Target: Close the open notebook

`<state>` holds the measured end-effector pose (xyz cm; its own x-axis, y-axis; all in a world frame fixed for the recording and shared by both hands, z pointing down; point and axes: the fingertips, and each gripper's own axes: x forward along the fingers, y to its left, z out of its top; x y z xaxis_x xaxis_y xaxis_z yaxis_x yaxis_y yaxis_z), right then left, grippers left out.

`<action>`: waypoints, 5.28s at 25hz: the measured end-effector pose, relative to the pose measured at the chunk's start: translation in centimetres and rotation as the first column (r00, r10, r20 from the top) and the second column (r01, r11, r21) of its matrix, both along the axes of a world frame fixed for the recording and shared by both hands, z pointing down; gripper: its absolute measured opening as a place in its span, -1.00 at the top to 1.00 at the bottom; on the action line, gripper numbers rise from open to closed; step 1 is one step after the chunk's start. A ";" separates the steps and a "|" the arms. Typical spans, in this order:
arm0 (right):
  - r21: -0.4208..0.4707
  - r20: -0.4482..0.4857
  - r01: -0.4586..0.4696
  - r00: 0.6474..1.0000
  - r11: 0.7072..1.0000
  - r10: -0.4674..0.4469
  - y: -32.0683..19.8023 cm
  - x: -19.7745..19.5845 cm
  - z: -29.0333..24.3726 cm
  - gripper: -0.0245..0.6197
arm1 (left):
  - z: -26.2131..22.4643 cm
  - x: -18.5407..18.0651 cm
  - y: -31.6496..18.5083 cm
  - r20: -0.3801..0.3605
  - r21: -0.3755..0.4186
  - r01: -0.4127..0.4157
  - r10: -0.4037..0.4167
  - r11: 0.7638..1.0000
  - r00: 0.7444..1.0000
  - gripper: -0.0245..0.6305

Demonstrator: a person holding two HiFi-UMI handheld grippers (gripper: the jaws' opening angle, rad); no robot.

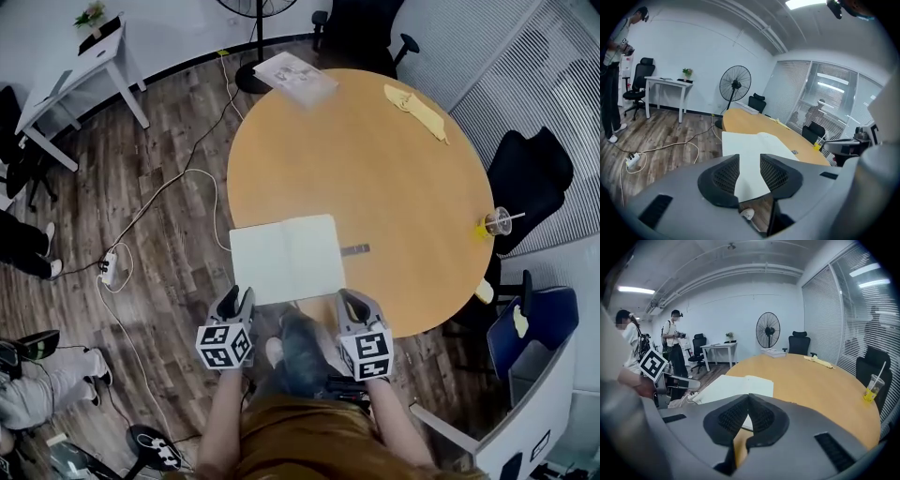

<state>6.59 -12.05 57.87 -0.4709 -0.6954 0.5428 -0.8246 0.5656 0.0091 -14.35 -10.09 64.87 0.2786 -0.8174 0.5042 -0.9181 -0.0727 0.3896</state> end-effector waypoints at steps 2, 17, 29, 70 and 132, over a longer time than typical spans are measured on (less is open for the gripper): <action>-0.007 -0.006 0.014 1.000 1.000 -0.014 -0.2 -0.3 0.5 0.89 | 0.8 -0.2 0.4 0.000 -0.021 0.008 -0.008 1.000 1.000 0.49; -0.082 -0.034 0.075 0.996 0.994 -0.078 -0.4 -1.1 3.8 0.89 | 5.2 -1.8 2.8 -0.153 -0.137 0.161 -0.181 0.977 0.971 0.44; -0.093 -0.040 0.088 0.995 0.992 -0.092 -0.5 -1.0 4.5 0.89 | 7.3 -1.3 3.4 -0.465 -0.229 0.244 -0.326 0.942 0.823 0.33; -0.010 -0.042 0.037 0.998 0.999 -0.037 1.7 -0.1 1.3 0.89 | 3.2 -0.6 3.0 -0.620 -0.141 0.217 -0.258 0.966 0.741 0.73; 0.184 0.024 -0.063 0.998 0.981 0.060 2.9 0.7 -6.9 0.89 | -5.1 2.3 -0.2 -0.047 0.035 -0.134 0.136 0.990 0.990 0.81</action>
